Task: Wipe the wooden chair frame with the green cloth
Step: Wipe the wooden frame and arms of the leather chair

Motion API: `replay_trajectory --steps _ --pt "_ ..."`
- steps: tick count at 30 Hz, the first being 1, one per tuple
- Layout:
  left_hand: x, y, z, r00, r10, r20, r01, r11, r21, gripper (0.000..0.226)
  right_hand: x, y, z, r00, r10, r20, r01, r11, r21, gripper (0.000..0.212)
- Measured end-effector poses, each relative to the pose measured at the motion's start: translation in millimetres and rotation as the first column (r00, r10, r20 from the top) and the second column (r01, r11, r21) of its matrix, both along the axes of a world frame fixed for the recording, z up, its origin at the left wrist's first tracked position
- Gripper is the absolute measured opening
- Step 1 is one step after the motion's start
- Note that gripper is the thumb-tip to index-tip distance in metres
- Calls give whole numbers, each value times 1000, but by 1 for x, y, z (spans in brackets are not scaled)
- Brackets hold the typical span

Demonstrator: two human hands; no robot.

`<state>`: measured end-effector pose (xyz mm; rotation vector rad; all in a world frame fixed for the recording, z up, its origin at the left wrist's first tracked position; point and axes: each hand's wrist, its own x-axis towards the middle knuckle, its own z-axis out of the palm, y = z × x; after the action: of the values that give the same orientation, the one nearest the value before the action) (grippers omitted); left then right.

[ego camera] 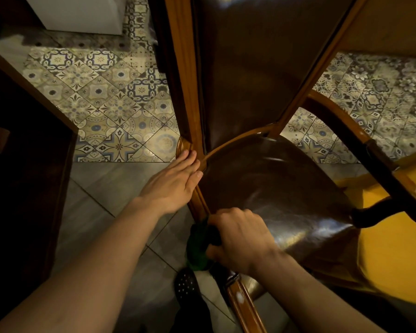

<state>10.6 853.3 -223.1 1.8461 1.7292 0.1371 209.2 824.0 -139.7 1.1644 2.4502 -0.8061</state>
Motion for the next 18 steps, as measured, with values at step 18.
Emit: replay_trajectory --steps 18 --pt "124 -141 2 967 -247 62 237 961 142 64 83 -158 -38 989 -126 -75 137 977 164 63"
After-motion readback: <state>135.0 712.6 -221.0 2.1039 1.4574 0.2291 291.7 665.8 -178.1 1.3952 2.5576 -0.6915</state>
